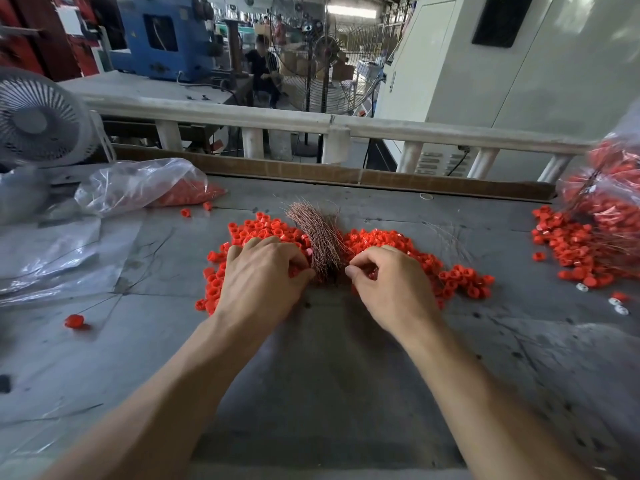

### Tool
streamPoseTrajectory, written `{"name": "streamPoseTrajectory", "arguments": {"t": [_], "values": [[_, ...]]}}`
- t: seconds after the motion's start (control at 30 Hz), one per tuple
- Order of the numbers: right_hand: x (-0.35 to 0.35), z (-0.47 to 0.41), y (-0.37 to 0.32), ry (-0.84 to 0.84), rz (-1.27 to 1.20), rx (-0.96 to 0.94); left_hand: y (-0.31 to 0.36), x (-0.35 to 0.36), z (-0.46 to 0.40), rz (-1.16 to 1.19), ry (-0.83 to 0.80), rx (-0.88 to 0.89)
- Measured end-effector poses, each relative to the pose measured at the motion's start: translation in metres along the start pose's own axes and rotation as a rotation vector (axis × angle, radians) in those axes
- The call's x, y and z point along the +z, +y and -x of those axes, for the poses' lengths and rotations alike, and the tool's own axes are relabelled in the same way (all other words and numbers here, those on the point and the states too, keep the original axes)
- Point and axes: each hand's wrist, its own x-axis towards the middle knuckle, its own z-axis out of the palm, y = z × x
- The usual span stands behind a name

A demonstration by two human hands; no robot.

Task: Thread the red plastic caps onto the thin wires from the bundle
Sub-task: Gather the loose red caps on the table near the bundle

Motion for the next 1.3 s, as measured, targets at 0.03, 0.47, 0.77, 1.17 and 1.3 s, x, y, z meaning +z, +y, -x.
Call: {"name": "streamPoseTrajectory", "arguments": {"t": [0.03,0.47,0.77,1.17,1.3], "values": [[0.000,0.000,0.000,0.003,-0.003,0.000,0.001,0.001,0.000,0.008,0.010,0.009],[-0.004,0.000,-0.007,0.074,-0.177,-0.122,0.006,-0.006,0.003,0.062,0.113,0.084],[0.005,0.004,-0.018,-0.096,-0.452,-0.210,0.022,-0.013,0.009,0.285,0.119,0.273],[-0.006,0.001,-0.017,0.038,-1.041,0.038,-0.005,-0.018,0.000,0.155,0.087,-0.081],[-0.017,-0.002,-0.016,0.170,-1.202,0.126,-0.009,-0.021,0.003,0.096,0.013,-0.073]]}}
